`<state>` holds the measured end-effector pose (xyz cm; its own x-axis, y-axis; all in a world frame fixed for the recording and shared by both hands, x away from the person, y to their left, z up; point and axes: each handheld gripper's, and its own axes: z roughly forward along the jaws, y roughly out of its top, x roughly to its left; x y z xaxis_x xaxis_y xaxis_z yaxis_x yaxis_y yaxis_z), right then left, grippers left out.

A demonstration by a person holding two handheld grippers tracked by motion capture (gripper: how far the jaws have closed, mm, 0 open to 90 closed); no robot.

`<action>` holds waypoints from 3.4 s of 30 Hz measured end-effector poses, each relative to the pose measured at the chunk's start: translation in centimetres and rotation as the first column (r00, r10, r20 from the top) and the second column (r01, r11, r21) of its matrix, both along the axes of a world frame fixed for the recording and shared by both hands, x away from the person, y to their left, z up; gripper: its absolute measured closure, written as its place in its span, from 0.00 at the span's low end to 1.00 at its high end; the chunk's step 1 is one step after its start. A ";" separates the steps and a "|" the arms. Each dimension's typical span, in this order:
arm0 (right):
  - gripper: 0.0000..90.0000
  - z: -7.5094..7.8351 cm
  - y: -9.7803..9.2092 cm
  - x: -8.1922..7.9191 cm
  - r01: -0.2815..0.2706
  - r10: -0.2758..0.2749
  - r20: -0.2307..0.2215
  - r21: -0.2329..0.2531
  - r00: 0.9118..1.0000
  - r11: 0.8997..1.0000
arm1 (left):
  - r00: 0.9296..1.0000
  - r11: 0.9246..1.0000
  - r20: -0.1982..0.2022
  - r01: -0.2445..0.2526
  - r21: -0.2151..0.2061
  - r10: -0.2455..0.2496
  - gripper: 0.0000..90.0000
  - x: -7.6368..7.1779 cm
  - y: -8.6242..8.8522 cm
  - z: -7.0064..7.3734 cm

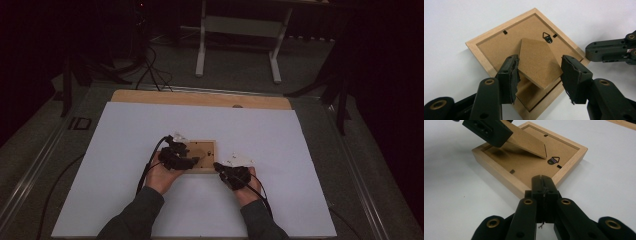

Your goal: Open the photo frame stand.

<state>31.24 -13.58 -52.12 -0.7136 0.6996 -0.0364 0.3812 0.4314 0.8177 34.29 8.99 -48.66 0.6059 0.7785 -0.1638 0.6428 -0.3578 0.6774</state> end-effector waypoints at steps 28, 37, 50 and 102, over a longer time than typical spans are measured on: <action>1.00 0.0 0.0 0.0 0.001 -0.001 -0.005 0.001 1.000 1.000 | 0.991 0.998 -0.136 0.003 -0.063 -0.012 0.58 1.3 0.4 -0.9; 0.99 0.0 0.0 0.0 0.000 0.000 -0.006 0.001 1.000 1.000 | 0.987 0.991 -0.158 -0.005 -0.130 -0.016 0.53 1.6 0.8 -0.8; 0.99 0.0 0.0 0.0 0.002 -0.002 -0.007 0.002 1.000 1.000 | 0.983 0.990 -0.184 -0.028 -0.137 0.003 0.58 1.8 0.8 -0.8; 0.59 3.8 -1.8 1.5 0.003 0.000 -0.044 0.073 0.999 0.997 | 0.987 1.000 0.160 0.011 -0.016 -0.008 0.59 -3.4 0.0 -1.2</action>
